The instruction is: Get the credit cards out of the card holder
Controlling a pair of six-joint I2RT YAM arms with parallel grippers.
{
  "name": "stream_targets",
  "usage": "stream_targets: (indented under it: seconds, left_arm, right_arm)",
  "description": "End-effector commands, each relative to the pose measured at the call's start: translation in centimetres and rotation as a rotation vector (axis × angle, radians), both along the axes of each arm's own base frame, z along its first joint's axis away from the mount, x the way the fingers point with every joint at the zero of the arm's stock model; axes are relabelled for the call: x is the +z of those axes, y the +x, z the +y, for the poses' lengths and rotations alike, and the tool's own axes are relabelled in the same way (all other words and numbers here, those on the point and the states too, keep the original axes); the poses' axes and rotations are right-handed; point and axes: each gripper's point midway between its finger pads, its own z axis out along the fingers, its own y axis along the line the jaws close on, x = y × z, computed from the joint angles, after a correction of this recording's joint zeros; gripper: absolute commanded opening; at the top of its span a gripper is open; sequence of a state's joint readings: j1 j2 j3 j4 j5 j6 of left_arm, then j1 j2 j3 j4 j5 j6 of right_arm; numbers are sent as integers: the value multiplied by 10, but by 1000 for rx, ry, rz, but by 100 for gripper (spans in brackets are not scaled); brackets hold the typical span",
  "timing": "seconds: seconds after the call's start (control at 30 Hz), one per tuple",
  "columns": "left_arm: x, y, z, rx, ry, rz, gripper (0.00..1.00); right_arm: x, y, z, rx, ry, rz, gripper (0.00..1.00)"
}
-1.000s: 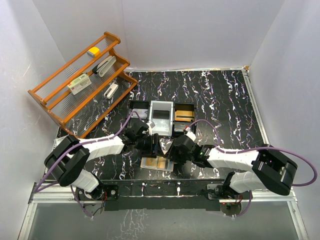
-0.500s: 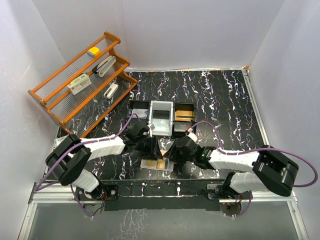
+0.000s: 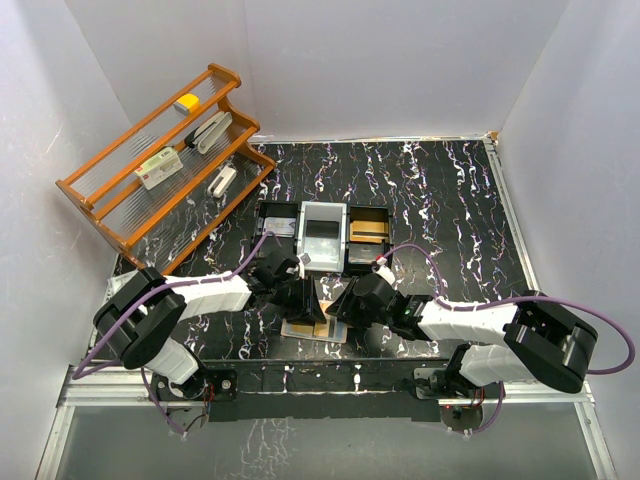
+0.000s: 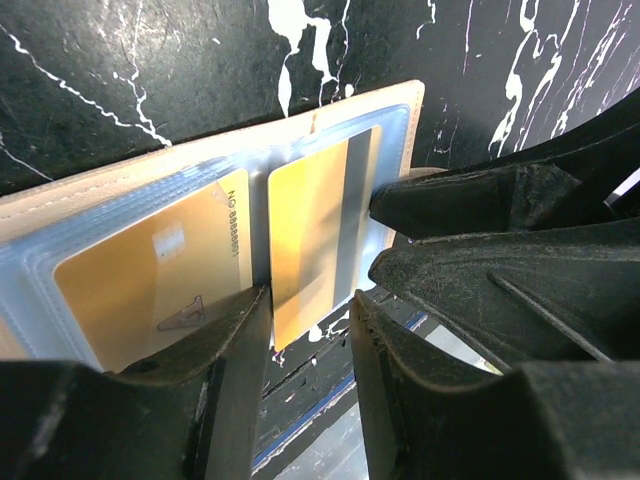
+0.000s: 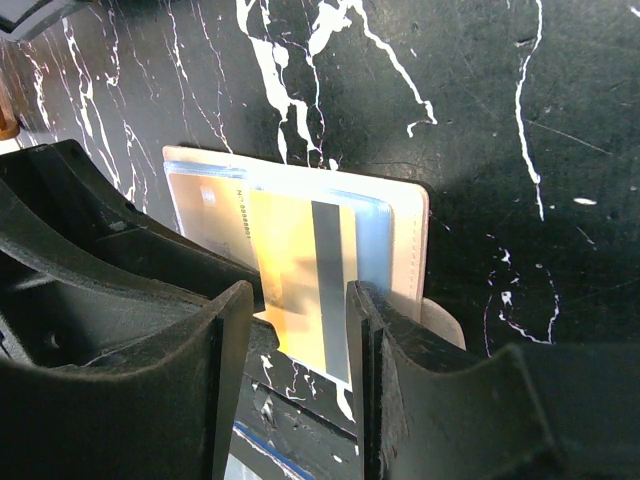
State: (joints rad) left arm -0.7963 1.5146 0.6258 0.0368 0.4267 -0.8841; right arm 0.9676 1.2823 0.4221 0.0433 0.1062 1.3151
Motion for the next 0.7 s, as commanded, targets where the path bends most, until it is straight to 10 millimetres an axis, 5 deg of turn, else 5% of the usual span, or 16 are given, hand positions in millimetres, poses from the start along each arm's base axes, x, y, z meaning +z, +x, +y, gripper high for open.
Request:
stream_targets:
  seconds: [0.0,0.67]
  left_arm:
    - [-11,-10,13,6,60,35,35]
    - [5,0,8,21,9,-47,9]
  right_arm:
    - [-43,-23,-34,3,-166,98,42]
    - [-47,-23,-35,2,-193,113,42]
